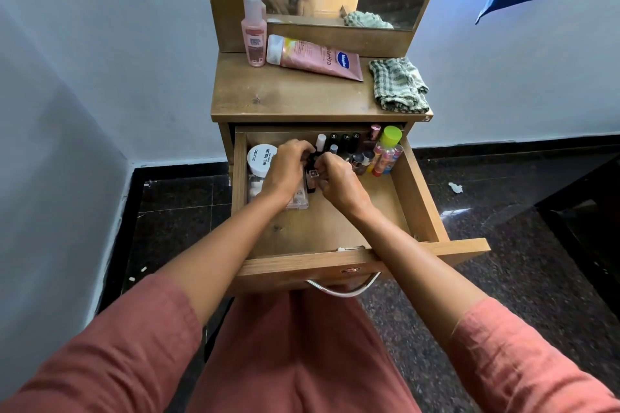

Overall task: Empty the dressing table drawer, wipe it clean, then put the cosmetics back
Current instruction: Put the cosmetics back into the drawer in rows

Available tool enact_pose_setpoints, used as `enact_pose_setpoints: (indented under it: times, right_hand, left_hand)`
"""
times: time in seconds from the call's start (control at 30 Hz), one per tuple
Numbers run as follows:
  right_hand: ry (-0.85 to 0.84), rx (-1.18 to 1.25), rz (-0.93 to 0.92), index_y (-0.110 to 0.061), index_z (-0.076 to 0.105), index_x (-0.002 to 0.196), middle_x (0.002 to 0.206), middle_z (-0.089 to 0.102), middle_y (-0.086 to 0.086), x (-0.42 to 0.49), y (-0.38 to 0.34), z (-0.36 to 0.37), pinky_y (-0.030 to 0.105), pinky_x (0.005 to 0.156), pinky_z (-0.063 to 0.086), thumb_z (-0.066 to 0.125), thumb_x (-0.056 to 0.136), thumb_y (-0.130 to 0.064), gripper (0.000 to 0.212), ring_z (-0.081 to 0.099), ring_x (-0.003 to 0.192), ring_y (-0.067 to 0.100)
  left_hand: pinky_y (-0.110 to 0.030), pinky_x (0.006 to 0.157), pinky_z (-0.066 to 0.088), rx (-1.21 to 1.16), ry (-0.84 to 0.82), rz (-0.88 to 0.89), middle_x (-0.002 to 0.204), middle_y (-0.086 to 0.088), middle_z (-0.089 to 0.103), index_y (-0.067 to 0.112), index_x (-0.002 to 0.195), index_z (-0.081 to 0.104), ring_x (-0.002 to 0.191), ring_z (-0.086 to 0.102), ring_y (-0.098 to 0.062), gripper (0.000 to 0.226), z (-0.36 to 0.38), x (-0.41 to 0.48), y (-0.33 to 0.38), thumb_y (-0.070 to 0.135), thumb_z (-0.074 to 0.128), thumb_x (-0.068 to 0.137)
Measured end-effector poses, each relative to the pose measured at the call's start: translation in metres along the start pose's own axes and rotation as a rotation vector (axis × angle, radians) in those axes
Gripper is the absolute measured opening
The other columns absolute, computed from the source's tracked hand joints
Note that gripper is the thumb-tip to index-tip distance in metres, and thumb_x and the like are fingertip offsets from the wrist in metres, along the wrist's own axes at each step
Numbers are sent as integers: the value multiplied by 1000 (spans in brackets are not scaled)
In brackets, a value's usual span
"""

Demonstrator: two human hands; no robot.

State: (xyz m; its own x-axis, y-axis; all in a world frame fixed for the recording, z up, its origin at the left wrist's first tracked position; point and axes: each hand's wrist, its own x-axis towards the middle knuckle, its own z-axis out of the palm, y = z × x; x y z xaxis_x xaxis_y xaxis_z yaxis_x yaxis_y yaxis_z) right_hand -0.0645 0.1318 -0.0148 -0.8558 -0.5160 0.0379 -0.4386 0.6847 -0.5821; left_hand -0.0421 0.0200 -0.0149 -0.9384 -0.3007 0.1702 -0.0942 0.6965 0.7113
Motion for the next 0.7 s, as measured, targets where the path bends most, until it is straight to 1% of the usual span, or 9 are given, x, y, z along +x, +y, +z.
enact_pose_setpoints:
  times: [0.13, 0.27, 0.33, 0.4, 0.5, 0.6, 0.7]
  right_hand:
    - [42, 35, 43, 6, 54, 101, 103, 59, 22, -1, 6, -3, 50, 83, 46, 53, 79, 8, 22, 57, 94, 36]
    - [179, 81, 43, 5, 60, 96, 101, 62, 21, 2, 7, -9, 48, 82, 47, 48, 81, 9, 19, 59, 93, 35]
    - [220, 69, 27, 4, 62, 99, 104, 62, 19, 5, 6, -12, 46, 83, 48, 48, 84, 7, 21, 60, 95, 33]
    - [219, 27, 3, 1, 63, 105, 108, 60, 17, 8, 6, -12, 44, 84, 49, 49, 85, 5, 24, 59, 98, 32]
    - [186, -113, -99, -2, 63, 109, 109, 57, 15, 10, 8, -11, 37, 86, 47, 54, 83, 5, 29, 53, 103, 29]
    - [139, -258, -202, -7, 64, 112, 111, 56, 13, 12, 7, -10, 34, 85, 45, 54, 82, 5, 34, 48, 100, 28]
    - [118, -367, -266, -9, 63, 115, 116, 55, 11, 14, 7, -10, 32, 85, 42, 53, 82, 4, 37, 47, 97, 29]
  left_hand:
    - [-38, 87, 50, -54, 31, -58, 104, -17, 65, -1, 105, 63, 96, 61, -26, 35, 0, 0, -7, -17, 43, 81]
    - [-36, 85, 51, -74, 34, -111, 105, -15, 66, -1, 107, 62, 95, 62, -25, 39, -1, 2, -12, -18, 41, 80]
    - [-37, 86, 51, -74, 10, -126, 107, -16, 66, -1, 109, 61, 97, 62, -26, 38, 1, 1, -12, -18, 42, 80]
    - [-40, 86, 50, -62, -14, -138, 105, -17, 66, 0, 108, 61, 96, 61, -29, 37, 4, -1, -11, -17, 43, 80]
    - [-41, 82, 50, -60, -22, -145, 100, -18, 66, 0, 105, 62, 92, 61, -30, 34, 7, -3, -12, -14, 42, 82]
    - [-42, 78, 48, -66, -28, -147, 95, -20, 65, 1, 102, 62, 88, 60, -31, 29, 8, -4, -15, -9, 41, 84]
    - [-42, 77, 48, -65, -48, -146, 93, -21, 65, -1, 101, 62, 86, 59, -31, 28, 8, -5, -16, -9, 40, 85]
